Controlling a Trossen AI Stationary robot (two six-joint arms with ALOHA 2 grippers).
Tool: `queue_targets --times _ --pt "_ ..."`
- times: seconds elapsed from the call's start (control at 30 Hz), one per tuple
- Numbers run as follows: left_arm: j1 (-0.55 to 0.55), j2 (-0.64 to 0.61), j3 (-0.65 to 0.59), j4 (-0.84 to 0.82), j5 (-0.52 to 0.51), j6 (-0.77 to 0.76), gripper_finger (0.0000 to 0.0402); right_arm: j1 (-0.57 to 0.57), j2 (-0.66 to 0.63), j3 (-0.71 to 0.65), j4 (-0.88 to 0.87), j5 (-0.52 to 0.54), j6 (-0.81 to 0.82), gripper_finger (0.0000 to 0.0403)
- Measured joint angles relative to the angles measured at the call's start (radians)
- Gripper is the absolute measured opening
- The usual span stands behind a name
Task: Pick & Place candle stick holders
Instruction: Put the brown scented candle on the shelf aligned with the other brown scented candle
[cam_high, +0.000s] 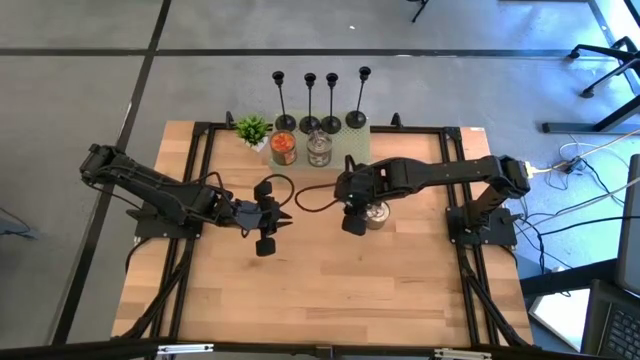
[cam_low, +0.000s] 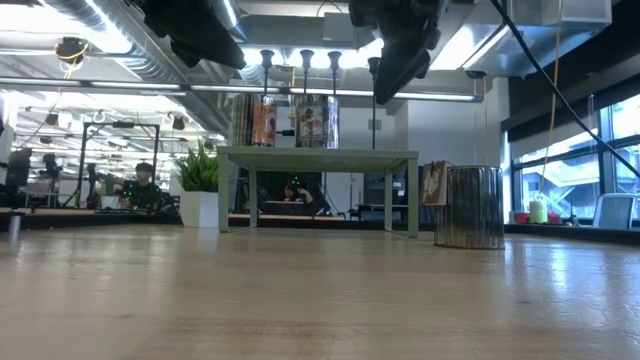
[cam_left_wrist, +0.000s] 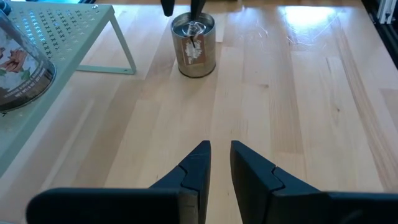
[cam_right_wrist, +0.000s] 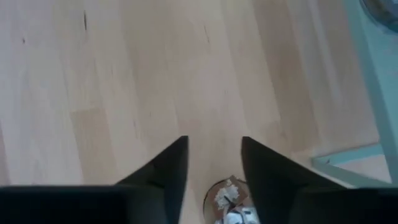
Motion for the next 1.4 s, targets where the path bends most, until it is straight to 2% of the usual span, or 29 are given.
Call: queue_targets --times 0.13,0.27,0.33,0.43,0.57,0.7,0.93,1.2,1.4 --pt "0.000 0.000 0.000 0.000 0.000 0.000 0.0058 0.001 0.000 0.000 -0.021 -0.009 0.042 0.0202" --pt "0.000 0.000 0.000 0.000 0.000 0.000 0.0058 0.004 0.000 0.000 -0.032 -0.084 0.174 0.0254" --pt "0.000 0.000 0.000 0.000 0.000 0.000 0.0058 0.013 -0.001 0.000 -0.071 -0.129 0.231 0.0268" --pt "0.000 0.000 0.000 0.000 0.000 0.000 0.0058 0.035 -0.001 0.000 -0.189 -0.119 0.289 0.0274" --pt "0.000 0.000 0.000 0.000 0.000 0.000 0.0058 0.063 -0.001 -0.001 -0.333 -0.023 0.363 0.0272" --pt "0.000 0.000 0.000 0.000 0.000 0.000 0.0058 0.081 -0.001 -0.024 -0.326 0.041 0.424 0.0266" --pt "0.000 0.000 0.000 0.000 0.000 0.000 0.0058 0.084 -0.002 -0.126 -0.254 -0.008 0.445 0.0231" --pt "0.000 0.000 0.000 0.000 0.000 0.000 0.0058 0.084 -0.002 -0.203 -0.232 0.008 0.447 0.0181" --pt "0.000 0.000 0.000 0.000 0.000 0.000 0.0058 0.085 -0.002 -0.259 -0.186 0.007 0.435 0.0166"
